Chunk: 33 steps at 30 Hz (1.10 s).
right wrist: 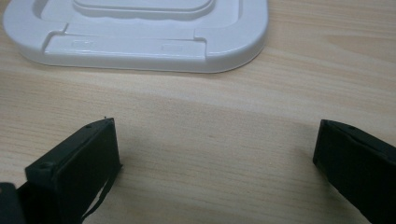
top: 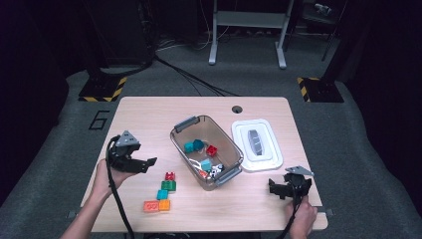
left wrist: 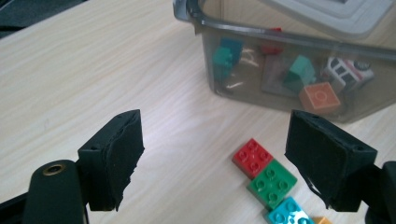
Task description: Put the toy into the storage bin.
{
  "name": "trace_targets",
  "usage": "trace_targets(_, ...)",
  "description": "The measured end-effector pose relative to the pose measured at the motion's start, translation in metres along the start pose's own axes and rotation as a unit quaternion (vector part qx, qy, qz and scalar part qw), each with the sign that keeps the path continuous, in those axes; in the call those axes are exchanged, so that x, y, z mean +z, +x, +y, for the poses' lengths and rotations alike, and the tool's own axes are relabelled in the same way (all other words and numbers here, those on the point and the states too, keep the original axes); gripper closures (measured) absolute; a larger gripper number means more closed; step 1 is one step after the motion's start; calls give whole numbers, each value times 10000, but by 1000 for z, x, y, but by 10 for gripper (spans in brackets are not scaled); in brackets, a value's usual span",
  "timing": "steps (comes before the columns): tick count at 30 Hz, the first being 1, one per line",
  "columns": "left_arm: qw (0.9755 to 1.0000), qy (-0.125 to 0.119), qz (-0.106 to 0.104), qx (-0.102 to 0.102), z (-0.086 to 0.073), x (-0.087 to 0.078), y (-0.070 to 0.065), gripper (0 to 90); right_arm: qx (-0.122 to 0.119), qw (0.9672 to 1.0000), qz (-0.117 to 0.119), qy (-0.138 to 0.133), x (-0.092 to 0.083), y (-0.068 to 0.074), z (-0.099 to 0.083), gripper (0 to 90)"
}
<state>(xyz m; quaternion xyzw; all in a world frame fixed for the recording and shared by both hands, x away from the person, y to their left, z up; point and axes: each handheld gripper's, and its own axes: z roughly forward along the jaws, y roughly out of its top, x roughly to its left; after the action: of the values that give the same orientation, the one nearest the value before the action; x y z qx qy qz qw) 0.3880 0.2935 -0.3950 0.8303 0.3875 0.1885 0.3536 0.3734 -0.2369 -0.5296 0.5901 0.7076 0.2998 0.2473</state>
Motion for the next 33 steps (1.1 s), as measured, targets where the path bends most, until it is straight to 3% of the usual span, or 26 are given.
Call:
trace_targets(10, 9999, 57, -125, -75, -40, 1, -6, 121, -2, 10000, -1, -2, 0, 0, 0, 0)
trace_targets(13, 9997, 114, -209, -89, -51, 5, -9, 107, -2, 10000, 0, 0, 0, 0, 0, 0)
trace_targets(16, 9989, 331, -339, 8, -62, 8, -13, 84, -2, 10000, 0, 0, 0, 0, 0, 0)
trace_targets(23, 9974, 409, -589, 20, -82, 17, -24, 36, -2, 10000, 0, 0, 0, 0, 0, 0)
trace_targets(33, 9942, 622, -789, 396, -98, 25, -38, 25, 0, 10000, 1, 1, 0, 0, 0, 0)
